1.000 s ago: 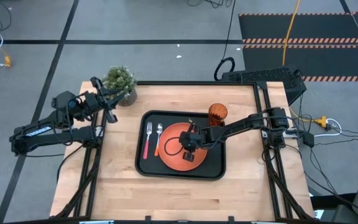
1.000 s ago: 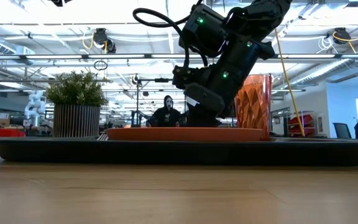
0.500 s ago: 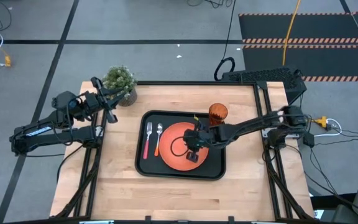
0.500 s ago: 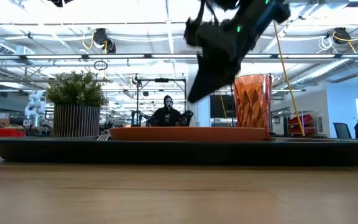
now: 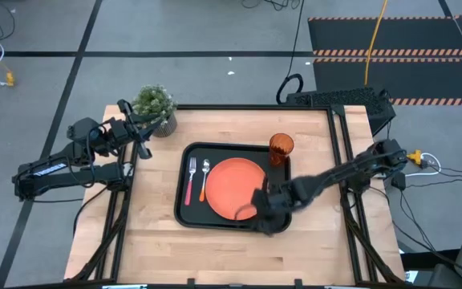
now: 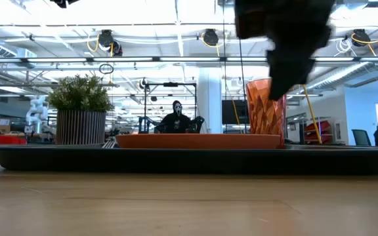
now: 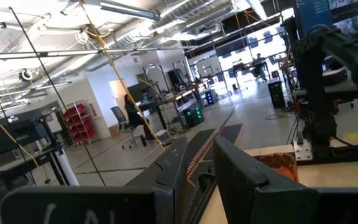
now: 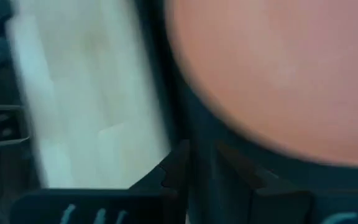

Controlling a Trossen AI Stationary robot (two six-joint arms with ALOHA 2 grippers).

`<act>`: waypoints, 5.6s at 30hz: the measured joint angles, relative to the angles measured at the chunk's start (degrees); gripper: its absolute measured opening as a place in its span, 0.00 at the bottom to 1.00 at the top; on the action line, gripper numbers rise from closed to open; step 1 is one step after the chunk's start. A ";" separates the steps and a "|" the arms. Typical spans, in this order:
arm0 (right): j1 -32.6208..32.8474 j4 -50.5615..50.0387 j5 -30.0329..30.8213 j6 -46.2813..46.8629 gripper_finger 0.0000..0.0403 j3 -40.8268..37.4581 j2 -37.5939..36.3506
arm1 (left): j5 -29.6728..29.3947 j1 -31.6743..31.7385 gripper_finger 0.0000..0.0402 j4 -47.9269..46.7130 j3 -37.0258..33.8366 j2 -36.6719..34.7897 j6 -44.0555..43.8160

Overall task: Pick and place plate/cup/fork/spoon on tray
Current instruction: Adjust the black tray on the table, then return to Home Position

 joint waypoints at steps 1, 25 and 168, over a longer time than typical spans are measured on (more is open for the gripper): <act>1.41 0.75 -0.09 1.59 0.15 0.02 0.27 | 0.00 0.00 0.20 0.02 0.00 0.00 0.00; 16.94 10.59 6.39 24.73 0.15 -6.04 3.40 | 0.04 -0.02 0.20 5.85 0.00 0.02 -2.98; 16.86 34.45 36.69 -22.78 0.00 -62.87 -79.29 | 19.55 -4.79 0.20 -8.08 -23.19 -25.27 -33.11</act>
